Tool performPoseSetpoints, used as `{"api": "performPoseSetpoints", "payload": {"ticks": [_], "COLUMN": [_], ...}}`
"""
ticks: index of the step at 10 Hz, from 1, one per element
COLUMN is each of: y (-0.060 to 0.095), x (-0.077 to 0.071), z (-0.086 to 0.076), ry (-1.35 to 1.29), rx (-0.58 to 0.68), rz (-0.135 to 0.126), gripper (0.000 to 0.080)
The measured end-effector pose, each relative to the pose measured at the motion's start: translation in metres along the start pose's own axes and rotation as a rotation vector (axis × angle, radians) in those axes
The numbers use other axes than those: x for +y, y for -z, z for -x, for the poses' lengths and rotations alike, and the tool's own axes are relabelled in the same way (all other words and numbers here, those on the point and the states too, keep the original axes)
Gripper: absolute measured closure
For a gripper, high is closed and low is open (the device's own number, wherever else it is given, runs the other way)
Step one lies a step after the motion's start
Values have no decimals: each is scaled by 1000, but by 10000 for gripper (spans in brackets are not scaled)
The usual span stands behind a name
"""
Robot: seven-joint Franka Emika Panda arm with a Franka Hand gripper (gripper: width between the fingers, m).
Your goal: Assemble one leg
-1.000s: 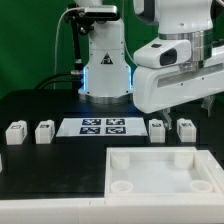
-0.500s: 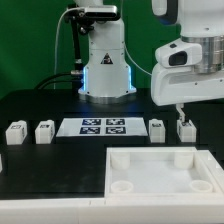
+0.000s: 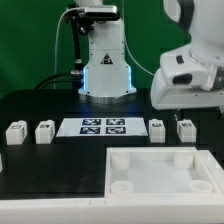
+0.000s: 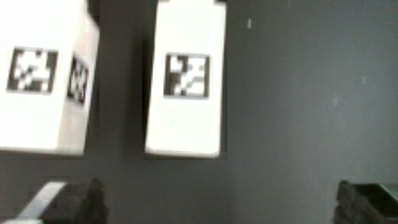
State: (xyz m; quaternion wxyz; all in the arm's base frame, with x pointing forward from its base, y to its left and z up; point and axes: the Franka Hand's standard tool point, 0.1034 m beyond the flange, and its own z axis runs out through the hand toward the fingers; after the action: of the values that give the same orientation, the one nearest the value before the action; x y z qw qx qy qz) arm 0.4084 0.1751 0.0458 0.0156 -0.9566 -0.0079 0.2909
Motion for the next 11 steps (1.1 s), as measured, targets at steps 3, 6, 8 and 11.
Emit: {"api": "performPoseSetpoints", "payload": {"ticks": [3, 6, 8, 11], "y": [-10, -14, -33, -55], "x": [2, 5, 5, 3], "z": [0, -1, 8, 12], "ry": [0, -7, -18, -53], "rx": [-194, -193, -208, -247], "rz": [11, 10, 20, 26], "gripper": [151, 151, 151, 151]}}
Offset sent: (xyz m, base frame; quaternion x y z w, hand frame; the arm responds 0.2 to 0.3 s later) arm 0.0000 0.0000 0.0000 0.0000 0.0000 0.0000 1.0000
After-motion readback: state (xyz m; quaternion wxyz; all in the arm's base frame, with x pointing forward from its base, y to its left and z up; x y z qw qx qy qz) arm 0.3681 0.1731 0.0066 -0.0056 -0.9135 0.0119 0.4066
